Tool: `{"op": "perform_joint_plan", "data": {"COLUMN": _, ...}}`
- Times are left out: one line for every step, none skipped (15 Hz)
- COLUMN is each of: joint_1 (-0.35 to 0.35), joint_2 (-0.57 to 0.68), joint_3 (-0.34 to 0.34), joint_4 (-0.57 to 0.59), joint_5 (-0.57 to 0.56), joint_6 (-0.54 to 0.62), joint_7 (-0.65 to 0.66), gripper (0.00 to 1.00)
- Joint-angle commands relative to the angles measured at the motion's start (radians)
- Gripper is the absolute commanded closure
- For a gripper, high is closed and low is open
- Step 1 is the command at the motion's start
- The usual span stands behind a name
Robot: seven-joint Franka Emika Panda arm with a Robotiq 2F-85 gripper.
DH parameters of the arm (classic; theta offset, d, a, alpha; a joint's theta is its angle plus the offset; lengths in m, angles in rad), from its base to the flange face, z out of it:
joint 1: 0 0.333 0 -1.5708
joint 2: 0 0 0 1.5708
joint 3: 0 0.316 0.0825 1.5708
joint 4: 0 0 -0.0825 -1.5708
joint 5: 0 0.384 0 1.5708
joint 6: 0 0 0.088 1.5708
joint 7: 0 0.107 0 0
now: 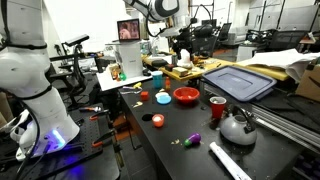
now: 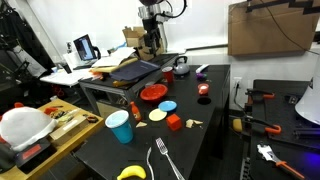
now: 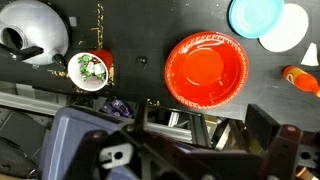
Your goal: Move the orange object to the left
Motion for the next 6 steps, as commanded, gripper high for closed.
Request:
{"op": "perform_joint_plan", "data": {"joint_1": 0.012, "joint_2": -0.052, "joint_3": -0.008, "joint_4": 0.014, "joint_5": -0.011, "joint_6": -0.103, "joint_7": 0.030, "gripper": 0.00}}
{"op": "perform_joint_plan", "data": {"joint_1": 0.004, "joint_2": -0.021, "joint_3": -0.003, "joint_4": 0.009, "joint_5": 0.001, "joint_6": -0.046, "joint_7": 0.001, "gripper": 0.00}}
{"op": "perform_joint_plan", "data": {"joint_1": 0.004, "joint_2": -0.030, "joint_3": -0.003, "joint_4": 0.012, "joint_5": 0.001, "joint_6": -0.064, "joint_7": 0.000, "gripper": 0.00}}
{"op": "perform_joint_plan", "data": {"joint_1": 0.004, "joint_2": -0.036, "joint_3": -0.003, "joint_4": 0.013, "joint_5": 0.001, "joint_6": -0.070, "joint_7": 0.000, "gripper": 0.00}}
{"op": "perform_joint_plan", "data": {"joint_1": 0.005, "joint_2": -0.039, "joint_3": -0.004, "joint_4": 0.013, "joint_5": 0.001, "joint_6": -0.072, "joint_7": 0.000, "gripper": 0.00}}
{"op": "perform_joint_plan", "data": {"joint_1": 0.005, "joint_2": -0.039, "joint_3": -0.004, "joint_4": 0.013, "joint_5": 0.001, "joint_6": -0.073, "joint_7": 0.000, "gripper": 0.00}}
